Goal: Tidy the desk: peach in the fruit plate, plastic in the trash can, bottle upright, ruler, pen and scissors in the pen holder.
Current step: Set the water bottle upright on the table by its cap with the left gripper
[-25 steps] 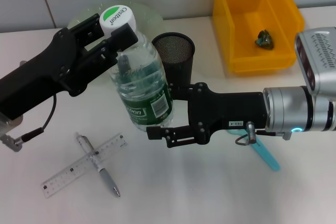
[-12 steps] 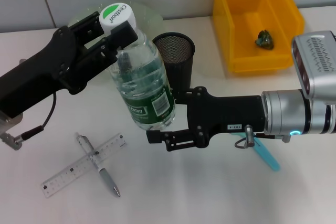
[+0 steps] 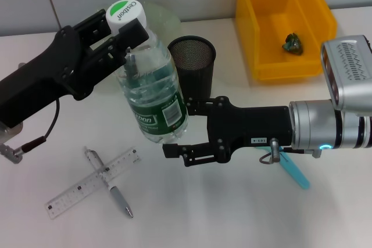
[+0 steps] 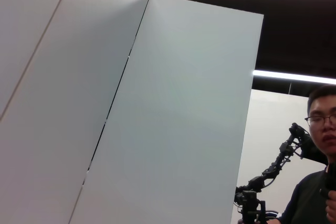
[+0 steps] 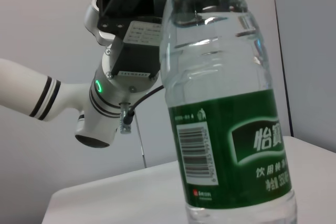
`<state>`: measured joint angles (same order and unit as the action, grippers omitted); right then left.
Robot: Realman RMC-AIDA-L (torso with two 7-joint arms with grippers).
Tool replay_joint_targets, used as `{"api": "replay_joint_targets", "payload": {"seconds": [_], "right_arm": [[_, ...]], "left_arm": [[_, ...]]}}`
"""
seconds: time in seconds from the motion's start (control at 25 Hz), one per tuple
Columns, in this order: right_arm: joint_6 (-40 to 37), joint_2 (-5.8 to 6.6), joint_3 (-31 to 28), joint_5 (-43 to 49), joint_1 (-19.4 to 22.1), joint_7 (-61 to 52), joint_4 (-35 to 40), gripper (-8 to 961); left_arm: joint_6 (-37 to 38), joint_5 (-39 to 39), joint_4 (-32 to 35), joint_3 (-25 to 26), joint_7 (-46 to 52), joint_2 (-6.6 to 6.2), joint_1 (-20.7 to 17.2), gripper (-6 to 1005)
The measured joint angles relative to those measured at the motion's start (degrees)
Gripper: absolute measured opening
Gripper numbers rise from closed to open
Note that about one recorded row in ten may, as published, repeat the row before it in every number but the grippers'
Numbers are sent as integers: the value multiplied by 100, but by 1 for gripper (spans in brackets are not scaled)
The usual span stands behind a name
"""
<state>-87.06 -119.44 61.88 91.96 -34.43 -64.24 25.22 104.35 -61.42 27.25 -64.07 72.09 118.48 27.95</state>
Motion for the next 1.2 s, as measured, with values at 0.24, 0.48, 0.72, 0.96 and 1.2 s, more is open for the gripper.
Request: {"api": "replay_joint_targets", "payload": {"seconds": [0.24, 0.48, 0.72, 0.96, 1.2], "right_arm": [[102, 0, 105, -3, 15, -1, -18, 807], [148, 0, 156, -3, 25, 45, -65, 807], [143, 6, 125, -15, 118, 78, -57, 807], [93, 24, -33, -160, 420, 199, 144, 807], [-46, 27, -657, -170, 670, 252, 301, 807]], "left_arm": [[-9, 0, 0, 11, -2, -12, 13, 515], [-53, 0, -34, 66, -35, -7, 17, 521], [-217, 0, -34, 74, -241, -8, -40, 527], [-522, -28, -23, 191, -548, -32, -136, 532], [-884, -49, -13, 239, -919, -45, -233, 538]]}}
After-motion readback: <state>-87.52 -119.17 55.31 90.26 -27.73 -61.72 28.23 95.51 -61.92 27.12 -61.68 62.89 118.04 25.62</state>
